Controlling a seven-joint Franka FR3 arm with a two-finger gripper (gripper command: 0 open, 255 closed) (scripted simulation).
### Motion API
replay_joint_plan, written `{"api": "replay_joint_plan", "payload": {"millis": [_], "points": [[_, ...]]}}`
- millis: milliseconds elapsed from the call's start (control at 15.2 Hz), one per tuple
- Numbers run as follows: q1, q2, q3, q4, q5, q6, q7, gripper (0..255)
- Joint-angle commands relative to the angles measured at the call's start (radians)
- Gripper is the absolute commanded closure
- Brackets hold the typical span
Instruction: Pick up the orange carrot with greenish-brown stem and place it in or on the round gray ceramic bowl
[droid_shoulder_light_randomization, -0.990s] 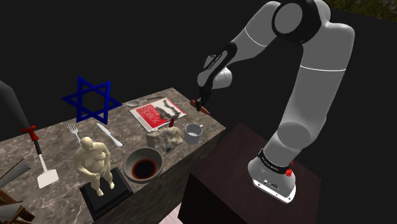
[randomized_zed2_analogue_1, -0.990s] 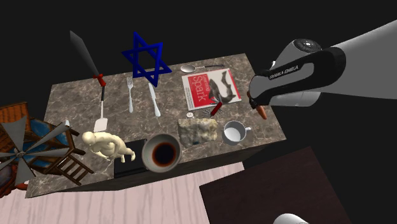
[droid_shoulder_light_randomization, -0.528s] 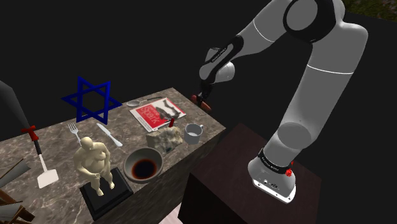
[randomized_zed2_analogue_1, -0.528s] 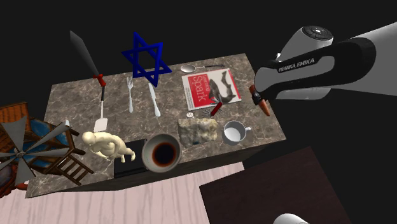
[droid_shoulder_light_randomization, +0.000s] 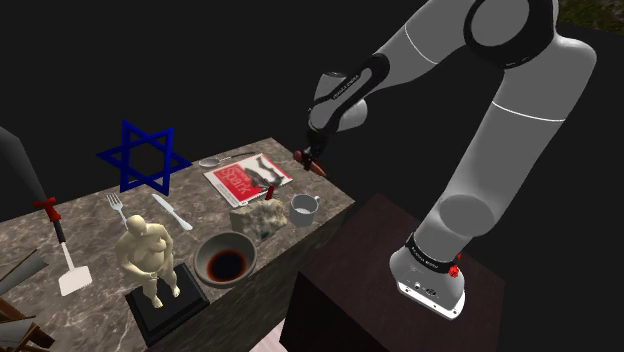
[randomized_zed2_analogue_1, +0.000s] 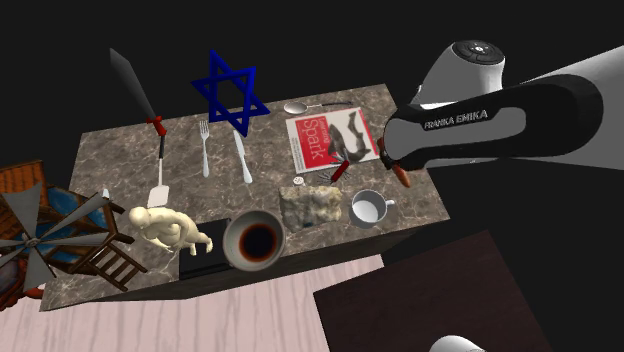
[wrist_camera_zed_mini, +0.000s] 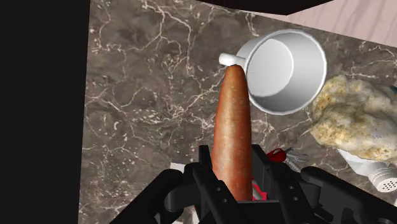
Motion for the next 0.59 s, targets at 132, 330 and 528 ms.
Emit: {"api": "replay_joint_plan", "payload": {"millis": [132, 330, 528], "points": [[0.065, -0.034, 0.041, -0.044, -0.021, 0.014, 0.126, 255], [0.113, -0.045, 0.077, -0.06, -0.035, 0.021, 0.222, 255], [0.162, -0.047, 0.113, -0.064, -0.049, 0.024, 0.318, 255]]}}
